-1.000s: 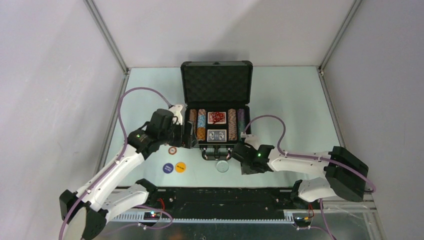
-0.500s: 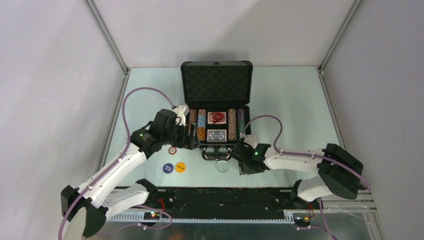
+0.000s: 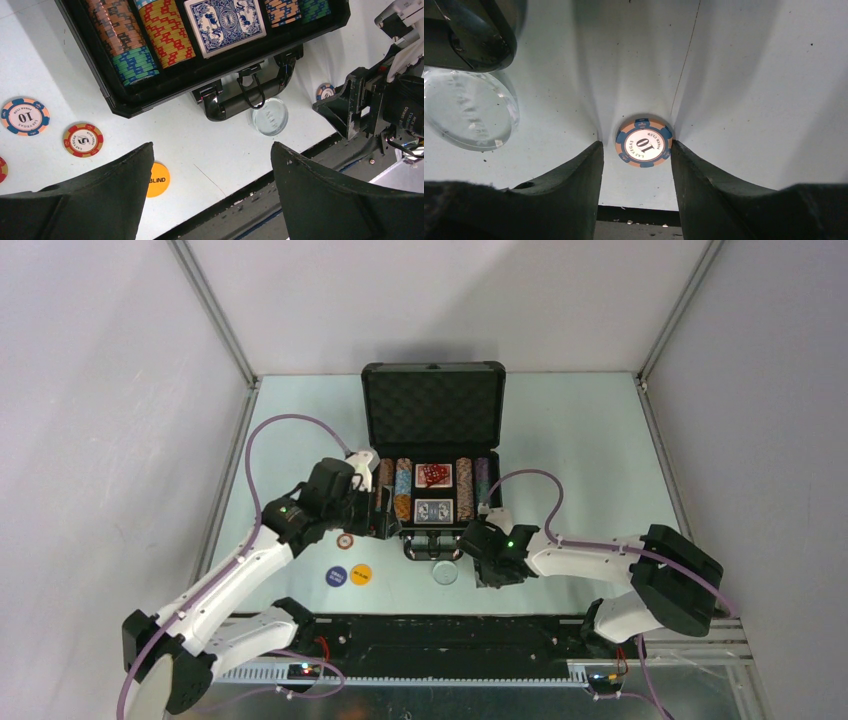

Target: Pack up texas hold em set

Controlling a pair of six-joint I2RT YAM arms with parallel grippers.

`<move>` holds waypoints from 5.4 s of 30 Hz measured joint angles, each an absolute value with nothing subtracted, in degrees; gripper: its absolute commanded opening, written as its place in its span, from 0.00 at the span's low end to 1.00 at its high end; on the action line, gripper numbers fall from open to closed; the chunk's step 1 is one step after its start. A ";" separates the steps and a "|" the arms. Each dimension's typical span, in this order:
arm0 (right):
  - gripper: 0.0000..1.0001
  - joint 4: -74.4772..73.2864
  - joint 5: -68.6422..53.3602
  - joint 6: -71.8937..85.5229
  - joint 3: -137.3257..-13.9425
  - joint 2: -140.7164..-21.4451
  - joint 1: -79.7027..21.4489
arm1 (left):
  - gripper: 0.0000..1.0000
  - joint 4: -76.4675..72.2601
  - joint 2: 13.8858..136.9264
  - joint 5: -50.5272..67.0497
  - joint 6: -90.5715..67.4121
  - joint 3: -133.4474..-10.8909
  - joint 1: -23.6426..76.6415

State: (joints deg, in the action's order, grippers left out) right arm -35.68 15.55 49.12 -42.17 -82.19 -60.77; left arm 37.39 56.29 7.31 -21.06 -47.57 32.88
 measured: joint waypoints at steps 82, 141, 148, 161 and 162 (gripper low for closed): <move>0.56 -34.33 13.87 41.28 -37.74 -77.03 -39.11 | 0.90 33.54 58.87 10.81 -27.46 -45.63 35.77; 0.42 -38.39 16.12 49.10 -55.51 -92.36 -73.03 | 0.91 32.64 59.90 10.74 -28.60 -43.79 35.77; 0.44 -39.31 16.69 48.99 -56.38 -92.36 -73.03 | 0.91 31.73 59.90 10.79 -29.63 -42.30 35.79; 0.64 -38.06 15.68 49.12 -56.49 -92.25 -76.44 | 0.91 31.00 58.48 10.72 -30.11 -41.56 35.24; 0.66 -38.11 15.53 49.41 -56.82 -92.31 -77.21 | 0.91 30.96 58.13 10.74 -30.11 -41.34 34.94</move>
